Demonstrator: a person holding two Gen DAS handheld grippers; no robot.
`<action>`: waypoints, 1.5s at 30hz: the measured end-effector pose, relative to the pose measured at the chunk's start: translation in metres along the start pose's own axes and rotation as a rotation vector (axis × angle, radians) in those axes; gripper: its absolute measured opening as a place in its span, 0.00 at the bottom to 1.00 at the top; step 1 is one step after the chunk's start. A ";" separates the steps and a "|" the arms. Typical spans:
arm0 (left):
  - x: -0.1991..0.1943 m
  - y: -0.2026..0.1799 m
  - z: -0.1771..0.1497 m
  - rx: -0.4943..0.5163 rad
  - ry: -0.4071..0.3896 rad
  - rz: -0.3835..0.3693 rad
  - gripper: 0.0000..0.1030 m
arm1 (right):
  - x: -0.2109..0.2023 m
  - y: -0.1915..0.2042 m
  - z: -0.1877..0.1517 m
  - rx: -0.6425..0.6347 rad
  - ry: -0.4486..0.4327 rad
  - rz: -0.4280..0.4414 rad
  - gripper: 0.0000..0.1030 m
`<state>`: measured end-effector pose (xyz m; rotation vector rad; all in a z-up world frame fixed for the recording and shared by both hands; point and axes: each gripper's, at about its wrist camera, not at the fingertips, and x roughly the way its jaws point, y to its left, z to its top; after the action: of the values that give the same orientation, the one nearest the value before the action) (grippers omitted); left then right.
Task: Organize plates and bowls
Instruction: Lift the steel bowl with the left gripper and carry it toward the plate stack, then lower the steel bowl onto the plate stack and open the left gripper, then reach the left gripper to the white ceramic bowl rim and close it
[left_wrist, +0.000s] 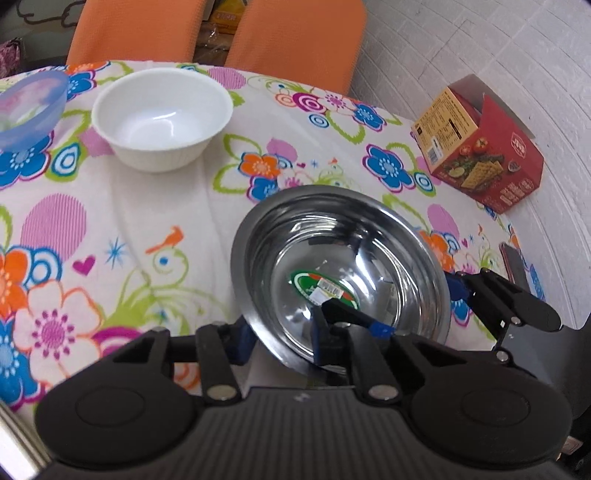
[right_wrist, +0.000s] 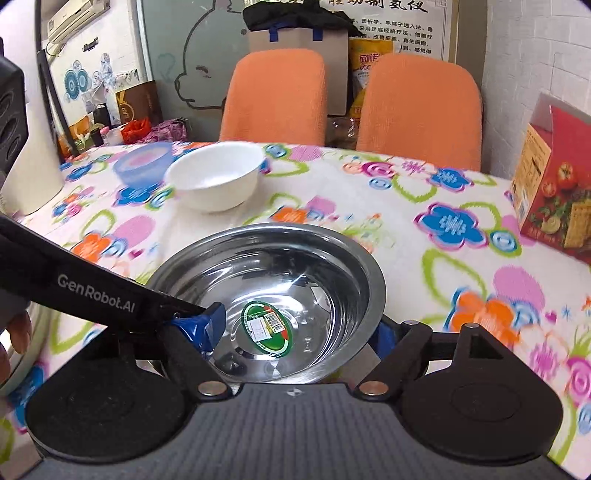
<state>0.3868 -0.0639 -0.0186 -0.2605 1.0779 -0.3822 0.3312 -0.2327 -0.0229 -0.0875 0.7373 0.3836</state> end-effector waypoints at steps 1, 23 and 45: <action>-0.005 0.002 -0.012 0.013 0.006 0.001 0.09 | -0.004 0.006 -0.008 -0.002 -0.001 0.002 0.66; -0.060 0.025 -0.108 0.120 -0.026 0.027 0.10 | -0.044 0.068 -0.073 0.083 -0.009 0.033 0.67; -0.104 0.042 -0.037 0.068 -0.247 0.096 0.90 | -0.043 -0.009 -0.016 0.336 -0.108 0.026 0.68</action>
<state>0.3178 0.0176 0.0323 -0.1890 0.8301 -0.2920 0.2956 -0.2576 -0.0061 0.2573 0.6876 0.2829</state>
